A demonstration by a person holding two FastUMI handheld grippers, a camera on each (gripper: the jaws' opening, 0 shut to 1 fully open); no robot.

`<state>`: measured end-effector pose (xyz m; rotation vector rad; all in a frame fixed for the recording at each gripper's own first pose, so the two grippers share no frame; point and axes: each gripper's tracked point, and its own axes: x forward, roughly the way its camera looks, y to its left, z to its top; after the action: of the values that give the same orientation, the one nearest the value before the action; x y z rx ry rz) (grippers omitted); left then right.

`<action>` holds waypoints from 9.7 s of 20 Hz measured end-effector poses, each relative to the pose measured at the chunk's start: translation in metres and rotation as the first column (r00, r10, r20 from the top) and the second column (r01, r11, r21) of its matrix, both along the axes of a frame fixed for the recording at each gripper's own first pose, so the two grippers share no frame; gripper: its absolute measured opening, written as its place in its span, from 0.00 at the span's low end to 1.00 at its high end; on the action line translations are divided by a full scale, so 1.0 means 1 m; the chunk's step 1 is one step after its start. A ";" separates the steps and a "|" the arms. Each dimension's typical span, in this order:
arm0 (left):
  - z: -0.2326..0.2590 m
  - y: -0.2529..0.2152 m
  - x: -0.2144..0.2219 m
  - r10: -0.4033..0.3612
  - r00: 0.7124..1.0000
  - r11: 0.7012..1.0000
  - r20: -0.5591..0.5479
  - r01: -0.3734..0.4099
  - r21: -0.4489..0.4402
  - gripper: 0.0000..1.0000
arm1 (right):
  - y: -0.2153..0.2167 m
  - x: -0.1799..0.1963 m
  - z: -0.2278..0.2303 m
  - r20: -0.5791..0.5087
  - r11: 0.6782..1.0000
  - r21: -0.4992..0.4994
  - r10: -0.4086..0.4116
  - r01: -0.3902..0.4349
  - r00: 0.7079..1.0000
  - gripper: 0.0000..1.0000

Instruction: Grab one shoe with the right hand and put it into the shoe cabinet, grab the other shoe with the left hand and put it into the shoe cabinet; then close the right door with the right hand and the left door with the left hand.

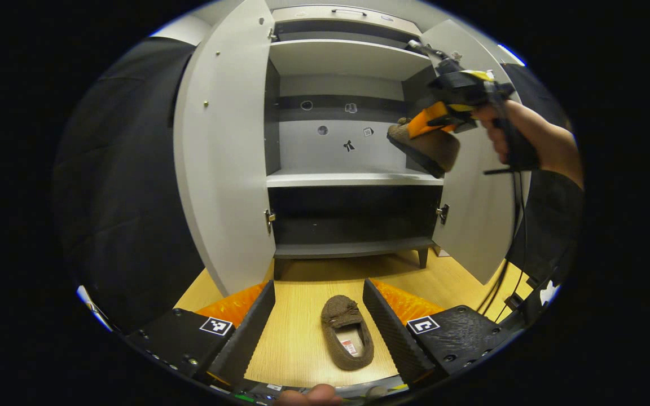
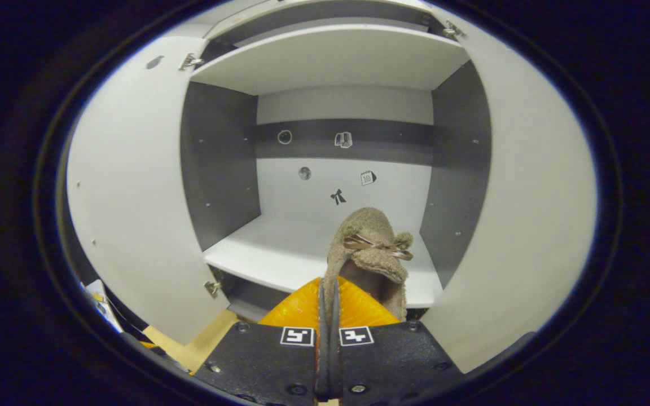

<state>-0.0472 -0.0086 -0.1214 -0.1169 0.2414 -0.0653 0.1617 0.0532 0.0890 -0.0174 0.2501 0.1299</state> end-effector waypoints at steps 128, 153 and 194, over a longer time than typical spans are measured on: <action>0.178 -0.037 0.075 -0.095 0.948 0.993 0.303 0.112 -0.038 0.96 | -0.249 -0.233 -0.058 0.128 0.904 0.053 -0.426 0.423 0.895 1.00; 0.139 0.050 0.057 0.110 0.967 0.994 0.230 -0.111 -0.008 0.96 | -0.137 -0.193 -0.048 0.190 0.985 0.022 -0.173 0.172 0.966 0.94; 0.073 0.208 0.055 0.349 0.928 0.914 0.127 -0.367 0.174 1.00 | -0.019 -0.109 -0.068 0.152 0.994 -0.052 0.102 -0.095 0.983 0.96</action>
<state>0.0076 0.1994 -0.0488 0.0387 0.1285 0.3192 0.0525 0.0346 0.0214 -0.0840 0.0974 0.2205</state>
